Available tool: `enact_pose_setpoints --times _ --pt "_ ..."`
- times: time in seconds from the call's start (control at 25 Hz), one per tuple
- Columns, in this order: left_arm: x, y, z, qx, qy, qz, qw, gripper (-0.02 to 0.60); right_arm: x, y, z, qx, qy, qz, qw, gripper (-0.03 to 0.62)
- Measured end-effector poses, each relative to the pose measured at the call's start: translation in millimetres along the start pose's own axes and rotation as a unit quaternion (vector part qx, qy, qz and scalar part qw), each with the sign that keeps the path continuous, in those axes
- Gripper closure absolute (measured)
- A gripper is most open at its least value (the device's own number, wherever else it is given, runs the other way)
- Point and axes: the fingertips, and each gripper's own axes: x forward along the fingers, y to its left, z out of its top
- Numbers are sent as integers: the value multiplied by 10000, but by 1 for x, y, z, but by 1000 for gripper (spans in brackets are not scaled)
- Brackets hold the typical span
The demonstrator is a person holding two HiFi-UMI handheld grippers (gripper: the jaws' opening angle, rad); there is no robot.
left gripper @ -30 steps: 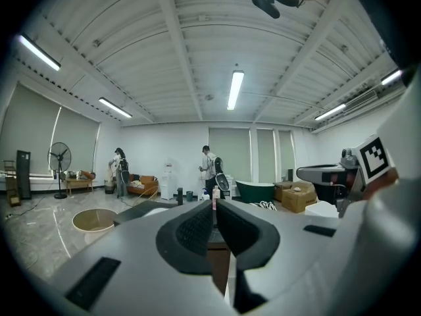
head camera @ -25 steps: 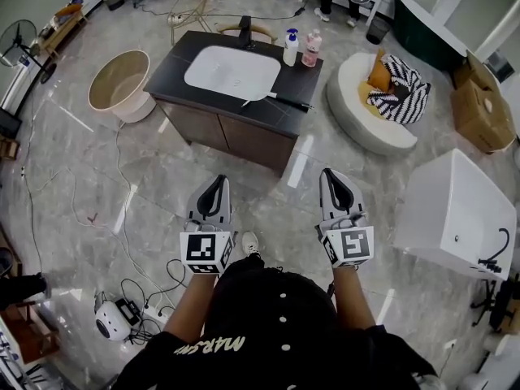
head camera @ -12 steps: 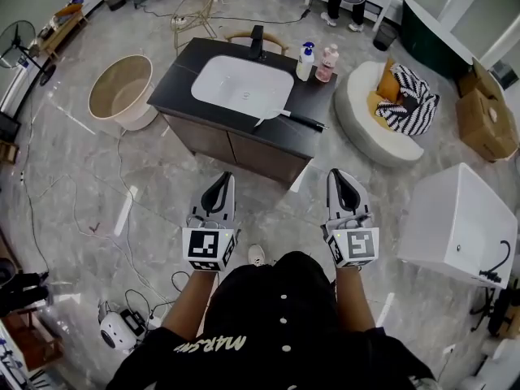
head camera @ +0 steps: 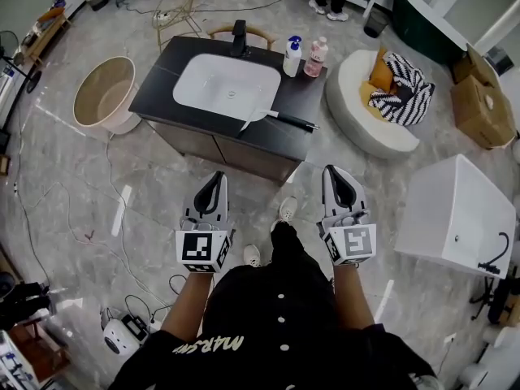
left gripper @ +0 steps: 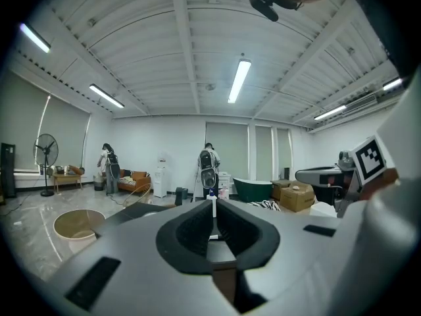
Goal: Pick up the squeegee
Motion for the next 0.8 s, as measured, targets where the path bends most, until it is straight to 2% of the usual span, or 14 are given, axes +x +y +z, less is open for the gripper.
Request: enact_pose_setpoints --times 0.56,0.8 --pt "163 2 28 88 -18 227 9997 560 125 -122 -4 -21 -145 250 9996 598" --pt "214 5 45 89 -52 410 9991 560 168 -159 -1 -56 -138 459 9988 598"
